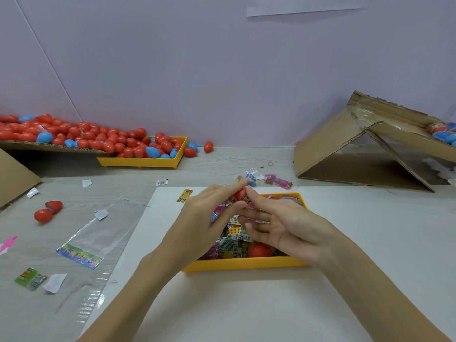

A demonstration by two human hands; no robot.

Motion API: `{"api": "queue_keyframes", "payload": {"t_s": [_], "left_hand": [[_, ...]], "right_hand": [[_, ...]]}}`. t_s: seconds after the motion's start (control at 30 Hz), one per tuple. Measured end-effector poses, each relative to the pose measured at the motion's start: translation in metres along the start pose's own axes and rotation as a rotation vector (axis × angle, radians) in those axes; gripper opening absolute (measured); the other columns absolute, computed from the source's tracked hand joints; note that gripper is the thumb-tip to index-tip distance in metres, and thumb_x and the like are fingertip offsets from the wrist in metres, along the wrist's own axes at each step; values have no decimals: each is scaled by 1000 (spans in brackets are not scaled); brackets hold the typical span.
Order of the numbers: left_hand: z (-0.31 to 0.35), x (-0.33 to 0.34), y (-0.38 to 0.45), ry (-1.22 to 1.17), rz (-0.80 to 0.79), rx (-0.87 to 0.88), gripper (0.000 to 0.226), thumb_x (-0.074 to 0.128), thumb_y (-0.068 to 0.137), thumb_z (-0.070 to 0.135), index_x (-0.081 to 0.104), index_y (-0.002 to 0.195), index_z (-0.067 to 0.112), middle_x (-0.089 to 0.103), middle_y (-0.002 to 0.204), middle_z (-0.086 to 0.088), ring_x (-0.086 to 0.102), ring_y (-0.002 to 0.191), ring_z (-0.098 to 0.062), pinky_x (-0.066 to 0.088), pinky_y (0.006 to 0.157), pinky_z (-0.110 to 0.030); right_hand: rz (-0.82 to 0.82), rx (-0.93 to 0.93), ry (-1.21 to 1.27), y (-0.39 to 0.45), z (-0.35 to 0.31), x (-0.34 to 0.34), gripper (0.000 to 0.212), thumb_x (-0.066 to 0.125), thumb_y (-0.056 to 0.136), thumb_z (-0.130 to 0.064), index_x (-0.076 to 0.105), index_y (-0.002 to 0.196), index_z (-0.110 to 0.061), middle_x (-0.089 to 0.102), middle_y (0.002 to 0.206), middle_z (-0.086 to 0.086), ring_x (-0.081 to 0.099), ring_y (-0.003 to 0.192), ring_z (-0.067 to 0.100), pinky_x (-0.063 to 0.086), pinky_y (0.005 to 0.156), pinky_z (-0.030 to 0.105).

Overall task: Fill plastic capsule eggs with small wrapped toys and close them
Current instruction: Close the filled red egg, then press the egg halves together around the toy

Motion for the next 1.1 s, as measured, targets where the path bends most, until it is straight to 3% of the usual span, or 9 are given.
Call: {"api": "queue_keyframes", "payload": {"t_s": [0.2,0.37,0.5,0.6,0.7,0.87,0.97,1.03,1.1], "left_hand": [[-10,-3,-1,-214,31,-186,37,59,98,34,61,135,33,69,123,22,66,114,3,52,93,-14],[-10,-6,0,-200,79,-192,41,63,94,39,62,135,35,69,122,27,66,113,6,52,96,-14],[-7,-9,0,-196,90,-170,41,64,94,37,62,135,35,68,121,34,66,113,6,51,94,-11],[-6,-10,1,-204,76,-155,43,65,94,35,62,136,34,69,122,31,68,111,3,52,93,-12],[-4,-12,1,-203,73,-150,44,65,94,36,62,138,33,69,126,24,67,113,-1,54,92,-15],[-11,-20,3,-222,104,-232,43,49,97,52,59,135,36,66,129,23,64,113,1,51,87,-11],[-17,-27,4,-138,152,-228,41,46,97,49,70,122,26,70,121,16,63,111,1,49,84,-9],[-17,-25,5,-93,137,-186,38,47,99,42,75,113,20,71,114,15,62,112,-1,50,84,-11],[-17,-22,5,-63,109,-156,37,47,99,42,77,106,21,68,111,19,61,112,-2,50,85,-13]], "right_hand": [[-13,-36,91,0,-6,-4,28,75,90,-27,82,102,-2,75,114,22,76,101,26,61,75,26],[-69,-3,197,3,-2,-1,30,80,85,-23,81,104,0,73,116,24,75,102,27,62,79,30],[-164,31,272,2,-1,7,38,87,79,-17,78,111,1,67,129,26,68,121,32,60,92,37],[-203,31,310,1,-1,10,49,94,70,-11,76,113,3,68,128,25,69,119,32,60,93,39],[-232,21,329,-1,-2,11,41,91,77,-9,75,113,3,68,123,23,70,111,32,59,93,39],[100,-330,67,-4,-60,-22,52,83,83,-21,68,127,3,73,123,18,75,96,20,61,75,24],[220,-586,267,-19,-135,-50,44,75,83,-16,67,121,5,71,124,18,76,101,20,60,75,18],[202,-730,498,-29,-176,-66,56,77,79,-15,61,130,3,68,130,20,73,112,23,60,76,20],[219,-769,509,-33,-188,-73,58,77,80,-12,58,133,1,68,132,20,73,114,22,61,78,22]]}}
Point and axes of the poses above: each hand's wrist, its own y-axis towards the middle knuckle, its own x-axis out of the palm, z = x × y, the point moved 8 cm from there along y, towards the middle knuckle
